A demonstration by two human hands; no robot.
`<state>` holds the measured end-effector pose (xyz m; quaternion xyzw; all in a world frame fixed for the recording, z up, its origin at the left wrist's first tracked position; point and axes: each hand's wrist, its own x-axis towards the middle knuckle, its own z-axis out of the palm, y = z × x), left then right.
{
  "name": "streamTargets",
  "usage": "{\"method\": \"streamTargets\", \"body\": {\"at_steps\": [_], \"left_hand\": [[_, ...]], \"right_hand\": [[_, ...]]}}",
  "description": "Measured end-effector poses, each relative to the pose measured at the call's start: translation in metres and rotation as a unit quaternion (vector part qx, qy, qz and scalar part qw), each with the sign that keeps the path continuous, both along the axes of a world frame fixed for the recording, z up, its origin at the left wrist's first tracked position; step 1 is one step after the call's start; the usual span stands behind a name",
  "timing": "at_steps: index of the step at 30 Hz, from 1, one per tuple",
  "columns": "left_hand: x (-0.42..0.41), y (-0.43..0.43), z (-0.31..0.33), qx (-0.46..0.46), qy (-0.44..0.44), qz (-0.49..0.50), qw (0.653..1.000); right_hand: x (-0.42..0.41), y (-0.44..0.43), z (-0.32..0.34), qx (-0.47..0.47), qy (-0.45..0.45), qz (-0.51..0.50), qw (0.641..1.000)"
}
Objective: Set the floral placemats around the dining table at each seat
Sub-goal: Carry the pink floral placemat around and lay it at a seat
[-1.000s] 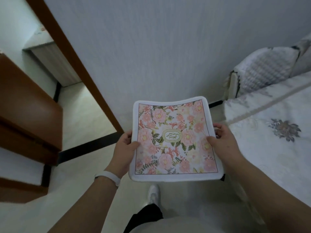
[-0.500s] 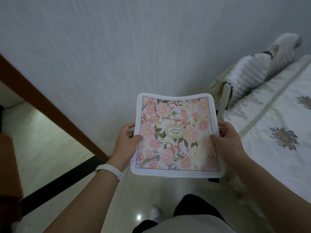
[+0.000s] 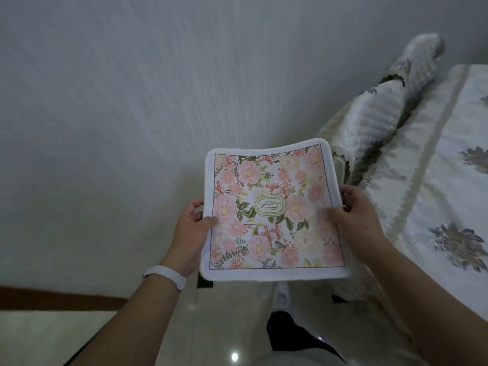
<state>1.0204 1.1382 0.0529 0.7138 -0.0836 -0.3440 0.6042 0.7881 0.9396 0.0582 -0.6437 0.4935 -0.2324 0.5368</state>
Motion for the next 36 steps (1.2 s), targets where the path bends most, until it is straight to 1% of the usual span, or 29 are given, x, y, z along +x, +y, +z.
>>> {"method": "streamTargets", "body": {"at_steps": [4,9,14,19,23,29,33,36], "left_hand": [[0.027,-0.080,0.017,0.012,-0.007,-0.038,0.999],[0.049,-0.178,0.039,0.000,-0.026,-0.101,0.995],[0.063,-0.258,0.053,-0.013,-0.035,-0.165,0.986],[0.077,-0.314,0.047,-0.009,-0.034,-0.212,0.977],[0.094,-0.366,0.035,-0.013,-0.030,-0.260,0.965],[0.137,-0.455,0.026,-0.023,-0.008,-0.325,0.945],[0.165,-0.515,0.027,-0.021,-0.002,-0.380,0.925],[0.169,-0.563,0.038,-0.016,0.000,-0.436,0.900]], "right_hand": [[0.012,-0.063,0.004,0.006,-0.009,-0.044,0.999],[0.015,-0.131,0.016,0.004,-0.025,-0.100,0.995],[0.014,-0.174,0.026,0.010,-0.043,-0.161,0.986],[0.013,-0.201,0.024,0.023,-0.047,-0.213,0.976],[0.023,-0.222,0.020,0.026,-0.022,-0.247,0.968],[0.062,-0.266,0.024,0.011,-0.003,-0.334,0.942],[0.094,-0.295,0.029,-0.001,0.002,-0.373,0.928],[0.106,-0.306,0.039,-0.025,0.005,-0.411,0.911]]}}
